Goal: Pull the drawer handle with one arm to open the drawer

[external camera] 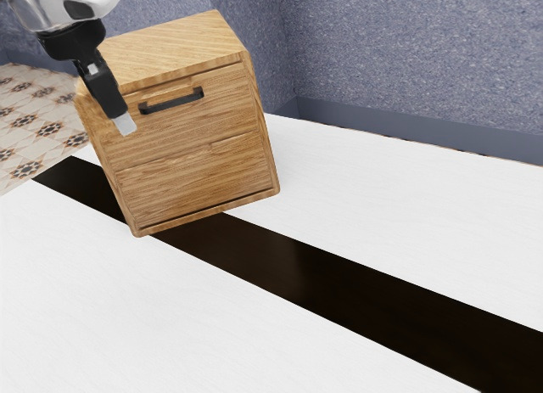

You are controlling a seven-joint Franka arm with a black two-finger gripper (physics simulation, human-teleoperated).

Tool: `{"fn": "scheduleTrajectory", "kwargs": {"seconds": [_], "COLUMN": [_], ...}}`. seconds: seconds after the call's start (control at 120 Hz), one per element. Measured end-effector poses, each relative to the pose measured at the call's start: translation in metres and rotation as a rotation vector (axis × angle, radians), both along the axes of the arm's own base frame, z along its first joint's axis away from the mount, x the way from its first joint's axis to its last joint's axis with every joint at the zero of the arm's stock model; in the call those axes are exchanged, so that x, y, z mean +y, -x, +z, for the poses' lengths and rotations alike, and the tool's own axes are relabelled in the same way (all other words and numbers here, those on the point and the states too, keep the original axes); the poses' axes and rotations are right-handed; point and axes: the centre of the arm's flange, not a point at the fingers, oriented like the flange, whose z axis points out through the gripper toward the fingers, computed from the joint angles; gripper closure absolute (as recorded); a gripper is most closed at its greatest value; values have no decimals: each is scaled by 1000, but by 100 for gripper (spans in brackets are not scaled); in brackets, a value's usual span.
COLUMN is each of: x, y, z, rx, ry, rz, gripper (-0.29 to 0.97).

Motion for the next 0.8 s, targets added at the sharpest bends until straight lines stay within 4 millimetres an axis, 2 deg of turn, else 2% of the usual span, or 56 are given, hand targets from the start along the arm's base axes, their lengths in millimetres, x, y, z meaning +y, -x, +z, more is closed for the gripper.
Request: {"fn": "scheduleTrajectory", "kwargs": {"seconds": [0.067,0.1,0.142,0.217,0.358,0.417,0.475,0.575,0.675,0.717,0.75,0.8], "x": [-61,-81,-97,-105,-98,-85,-59,5,71,97,106,99], "y": [-14,-16,-17,-24,-23,-19,-19,-34,-36,-45,-55,-67], "z": [-8,-11,-14,-22,-20,-19,-22,-38,-49,-52,-56,-58], "rx": [21,30,41,59,56,59,72,96,96,88,86,77], "ry": [-24,-32,-42,-56,-36,-25,-19,-36,-49,-65,-75,-86], "rz": [-153,-207,-257,-300,-336,-334,-323,-294,-264,-254,-267,-318], "gripper": [0,0,0,0,0,0,0,0,0,0,0,0]}}
